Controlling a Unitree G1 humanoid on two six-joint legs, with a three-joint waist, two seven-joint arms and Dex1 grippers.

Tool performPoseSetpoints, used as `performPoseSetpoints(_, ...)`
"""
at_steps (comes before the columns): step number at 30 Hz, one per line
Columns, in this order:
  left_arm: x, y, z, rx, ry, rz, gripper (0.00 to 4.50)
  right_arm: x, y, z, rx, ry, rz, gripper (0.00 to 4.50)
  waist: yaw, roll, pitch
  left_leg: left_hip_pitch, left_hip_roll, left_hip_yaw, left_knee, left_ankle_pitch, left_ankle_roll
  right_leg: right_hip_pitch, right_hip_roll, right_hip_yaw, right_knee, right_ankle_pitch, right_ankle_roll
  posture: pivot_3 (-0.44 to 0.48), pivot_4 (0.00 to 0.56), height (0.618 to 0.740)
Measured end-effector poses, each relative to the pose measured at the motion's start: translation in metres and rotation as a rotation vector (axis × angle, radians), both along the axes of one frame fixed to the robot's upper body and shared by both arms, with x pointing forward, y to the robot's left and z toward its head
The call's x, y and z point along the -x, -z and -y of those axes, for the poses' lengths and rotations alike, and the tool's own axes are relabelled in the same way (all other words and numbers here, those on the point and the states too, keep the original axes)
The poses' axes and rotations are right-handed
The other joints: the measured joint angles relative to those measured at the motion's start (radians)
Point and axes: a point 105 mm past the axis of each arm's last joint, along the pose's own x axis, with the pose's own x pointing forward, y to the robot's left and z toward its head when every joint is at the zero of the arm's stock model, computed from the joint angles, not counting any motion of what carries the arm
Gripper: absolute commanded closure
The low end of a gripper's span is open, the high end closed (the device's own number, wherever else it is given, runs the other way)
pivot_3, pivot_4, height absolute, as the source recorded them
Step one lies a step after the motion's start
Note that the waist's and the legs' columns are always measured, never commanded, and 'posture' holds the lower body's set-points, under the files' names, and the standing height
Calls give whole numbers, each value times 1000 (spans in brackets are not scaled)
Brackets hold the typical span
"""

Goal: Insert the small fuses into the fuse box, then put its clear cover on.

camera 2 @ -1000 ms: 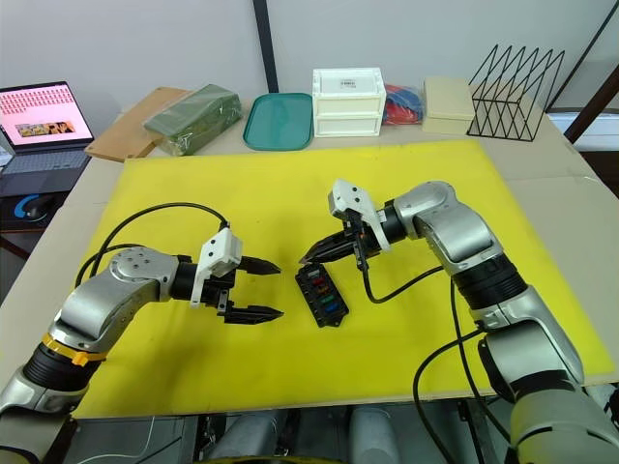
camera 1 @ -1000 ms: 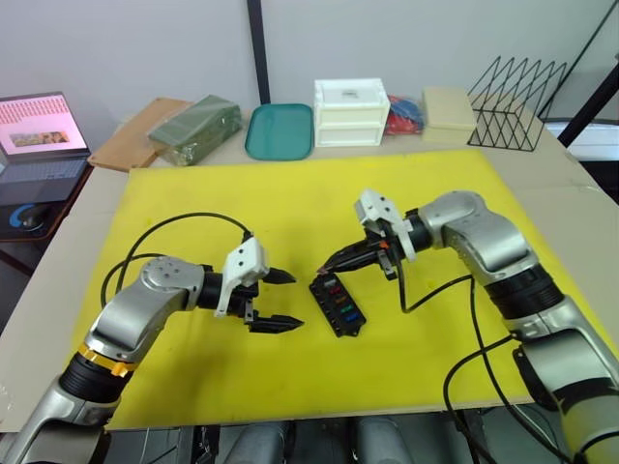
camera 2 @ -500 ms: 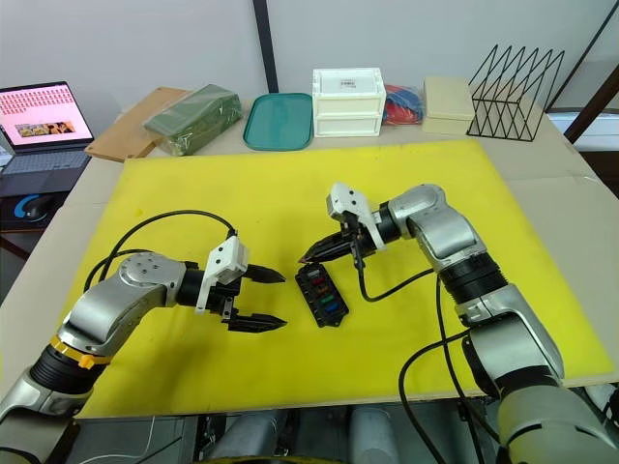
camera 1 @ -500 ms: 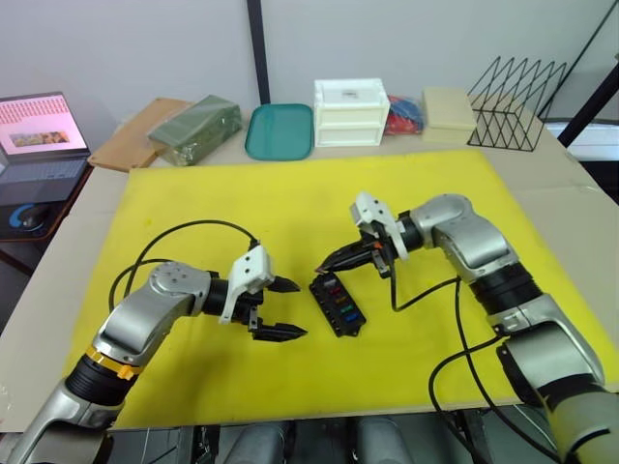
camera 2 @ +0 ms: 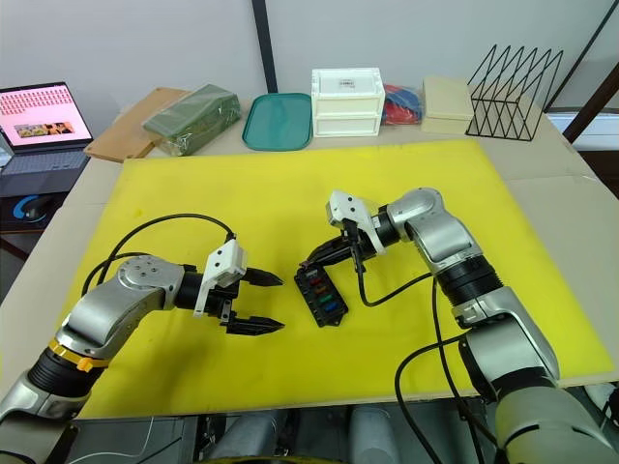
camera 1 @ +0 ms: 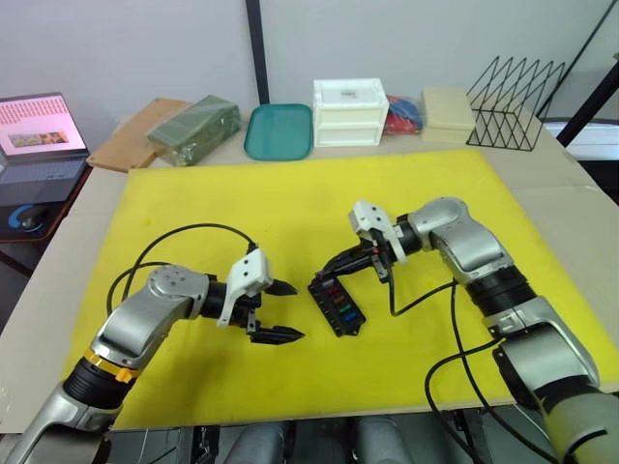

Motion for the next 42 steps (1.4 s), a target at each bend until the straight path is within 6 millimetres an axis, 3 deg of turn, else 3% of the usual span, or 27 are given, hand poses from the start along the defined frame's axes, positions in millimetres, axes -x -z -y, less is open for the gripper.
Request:
performPoseSetpoints(15,0,0,0,-4,0,3,16,-2,3,5,18,-11,24,4500,1,0,0,0,0,0,0,0,0,0,0,0,0,0,0,0,150,740)
performPoseSetpoints(31,0,0,2,-2,3,-3,16,2,-17,-1,42,-102,48,4500,0,0,0,0,0,0,0,0,0,0,0,0,0,0,0,0,150,740)
performPoseSetpoints(42,-1,1,3,-4,-20,0,16,-7,-3,-1,69,-101,83,4500,0,0,0,0,0,0,1,0,0,0,0,0,1,0,0,0,150,740)
